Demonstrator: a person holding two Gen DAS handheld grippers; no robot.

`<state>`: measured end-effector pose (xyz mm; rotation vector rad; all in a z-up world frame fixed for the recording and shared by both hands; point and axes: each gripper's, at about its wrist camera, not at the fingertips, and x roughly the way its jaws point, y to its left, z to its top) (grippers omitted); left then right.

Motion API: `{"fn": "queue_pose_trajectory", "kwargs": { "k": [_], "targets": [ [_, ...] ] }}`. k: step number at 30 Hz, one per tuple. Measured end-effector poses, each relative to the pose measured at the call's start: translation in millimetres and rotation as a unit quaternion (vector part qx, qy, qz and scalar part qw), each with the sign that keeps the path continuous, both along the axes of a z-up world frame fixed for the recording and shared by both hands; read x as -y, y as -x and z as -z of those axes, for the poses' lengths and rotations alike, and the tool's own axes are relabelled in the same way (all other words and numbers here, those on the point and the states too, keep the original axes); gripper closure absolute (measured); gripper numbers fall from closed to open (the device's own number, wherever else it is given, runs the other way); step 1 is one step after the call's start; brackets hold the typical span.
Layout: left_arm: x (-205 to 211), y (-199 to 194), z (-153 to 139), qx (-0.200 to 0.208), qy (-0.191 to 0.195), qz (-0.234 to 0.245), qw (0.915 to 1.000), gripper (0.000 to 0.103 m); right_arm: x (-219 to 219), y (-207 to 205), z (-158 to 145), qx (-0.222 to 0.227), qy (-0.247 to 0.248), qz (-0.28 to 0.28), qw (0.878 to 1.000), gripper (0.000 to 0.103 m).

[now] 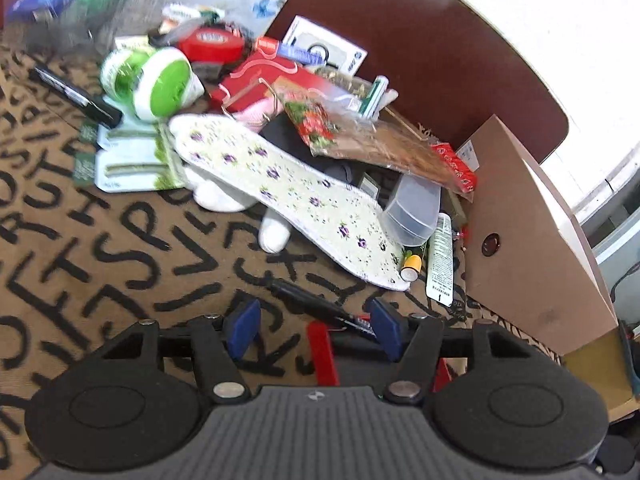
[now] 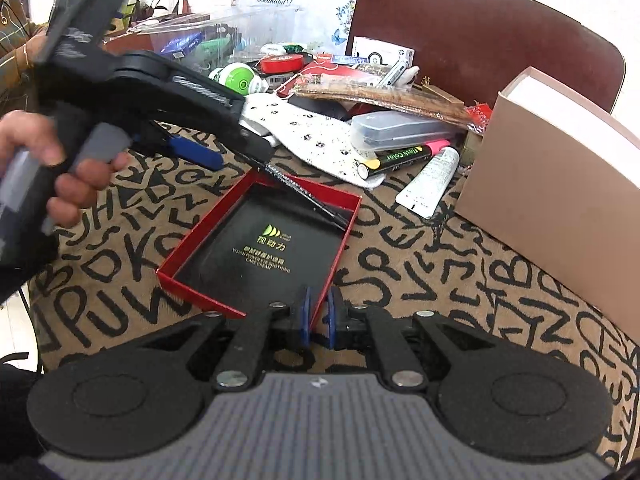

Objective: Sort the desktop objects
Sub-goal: 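Grasp the red-framed black box edge with the right gripper, then lift the red-framed box and carry it over the cardboard box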

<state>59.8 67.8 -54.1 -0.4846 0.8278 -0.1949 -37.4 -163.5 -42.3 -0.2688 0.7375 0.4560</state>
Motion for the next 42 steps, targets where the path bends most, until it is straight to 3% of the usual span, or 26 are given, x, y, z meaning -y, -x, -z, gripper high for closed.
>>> {"fn": "queue_pose_trajectory", "kwargs": {
  "k": [5,6,9,11,17,18,19,21,26,32,36,42],
  "targets": [
    [9.8,-8.6,-1.9,0.014,0.011,0.003,0.9998,0.048,-3.6,-5.1,4.8,-0.008,0.002,0.007,1.000,0.096],
    [11.9,-11.2,-2.6,0.016,0.014,0.008,0.9998,0.070,-4.7,-6.4,6.5,-0.011,0.002,0.006,1.000,0.096],
    [14.4,-17.7,-8.2,0.017,0.027,0.016,0.9993,0.089,-8.5,-7.3,11.3,-0.009,0.012,0.009,1.000,0.096],
    [10.2,-16.6,-17.1,0.039,0.037,0.005,0.9985,0.095,-8.2,-7.4,11.8,-0.007,0.012,0.009,1.000,0.096],
    [-18.2,-13.0,-32.7,0.082,0.035,-0.075,0.9932,0.094,-5.1,-7.6,13.1,-0.010,0.003,0.011,1.000,0.095],
    [-21.6,-12.9,-31.6,0.080,0.026,-0.086,0.9927,0.088,-5.6,-7.7,13.4,-0.009,0.003,0.012,1.000,0.095],
    [-25.1,-13.1,-29.6,0.070,0.017,-0.091,0.9932,0.071,-5.4,-7.4,13.2,-0.009,0.003,0.012,1.000,0.095],
    [-31.9,-12.9,-25.1,0.041,0.013,-0.074,0.9963,0.055,-5.2,-7.3,13.1,-0.009,0.002,0.012,1.000,0.095],
    [-30.2,19.3,-17.9,0.026,-0.012,0.003,0.9996,0.055,-2.8,-9.2,14.1,-0.009,-0.004,0.014,1.000,0.094],
    [7.2,35.0,-1.5,0.008,-0.051,0.099,0.9937,0.056,-8.9,-10.6,14.5,0.003,0.007,0.016,1.000,0.094],
    [21.8,37.7,7.7,0.017,-0.095,0.119,0.9882,0.079,-5.5,-8.3,15.5,0.005,0.001,0.015,1.000,0.094],
    [27.2,46.1,-4.6,0.029,-0.100,0.113,0.9880,0.082,0.9,-0.7,9.2,0.009,-0.012,0.026,1.000,0.098]
  ]
}}
